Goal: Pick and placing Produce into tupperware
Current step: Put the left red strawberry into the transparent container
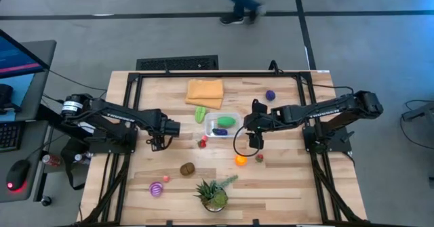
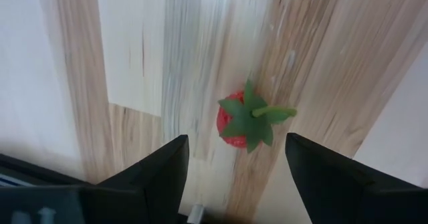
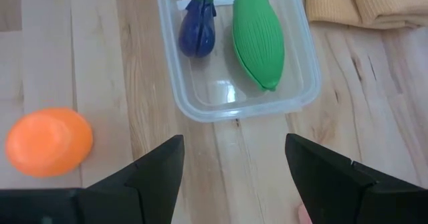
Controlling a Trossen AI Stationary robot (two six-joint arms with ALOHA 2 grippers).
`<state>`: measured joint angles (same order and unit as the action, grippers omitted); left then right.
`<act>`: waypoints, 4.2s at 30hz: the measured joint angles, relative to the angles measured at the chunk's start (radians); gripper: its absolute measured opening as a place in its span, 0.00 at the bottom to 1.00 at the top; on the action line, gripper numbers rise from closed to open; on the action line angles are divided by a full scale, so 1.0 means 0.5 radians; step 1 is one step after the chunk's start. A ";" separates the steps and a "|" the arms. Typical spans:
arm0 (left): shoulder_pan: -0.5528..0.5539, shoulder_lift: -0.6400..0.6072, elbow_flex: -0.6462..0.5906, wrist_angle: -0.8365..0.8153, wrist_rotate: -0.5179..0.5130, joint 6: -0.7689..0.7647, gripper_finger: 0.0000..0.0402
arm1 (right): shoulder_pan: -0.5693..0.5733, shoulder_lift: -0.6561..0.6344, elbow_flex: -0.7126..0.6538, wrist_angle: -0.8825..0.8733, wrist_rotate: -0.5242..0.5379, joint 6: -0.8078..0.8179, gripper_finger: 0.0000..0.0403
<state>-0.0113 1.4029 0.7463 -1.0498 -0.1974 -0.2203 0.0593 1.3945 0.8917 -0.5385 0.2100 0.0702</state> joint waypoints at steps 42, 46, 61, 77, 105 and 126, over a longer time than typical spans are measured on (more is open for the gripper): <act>0.050 0.364 -0.001 0.063 0.053 0.018 0.60 | 0.000 0.000 0.002 0.000 0.000 -0.036 0.63; 0.066 0.364 -0.001 0.063 0.056 0.018 0.60 | 0.000 0.000 0.002 0.000 0.000 -0.036 0.63; 0.069 0.364 -0.001 0.086 0.073 0.019 0.60 | 0.000 0.000 0.002 0.001 0.000 -0.035 0.63; 0.070 0.365 0.002 0.092 0.126 0.050 0.60 | 0.000 0.000 0.002 0.002 0.000 -0.034 0.63; 0.150 0.369 0.022 0.074 0.133 0.120 0.60 | -0.004 0.000 0.002 0.018 0.000 -0.034 0.63; 0.150 0.227 0.018 0.072 0.117 0.134 0.60 | -0.004 0.000 0.002 0.017 0.000 -0.021 0.63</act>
<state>0.0639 1.5162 0.7551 -1.0138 -0.1390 -0.1535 0.0574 1.3945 0.8925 -0.5299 0.2098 0.0599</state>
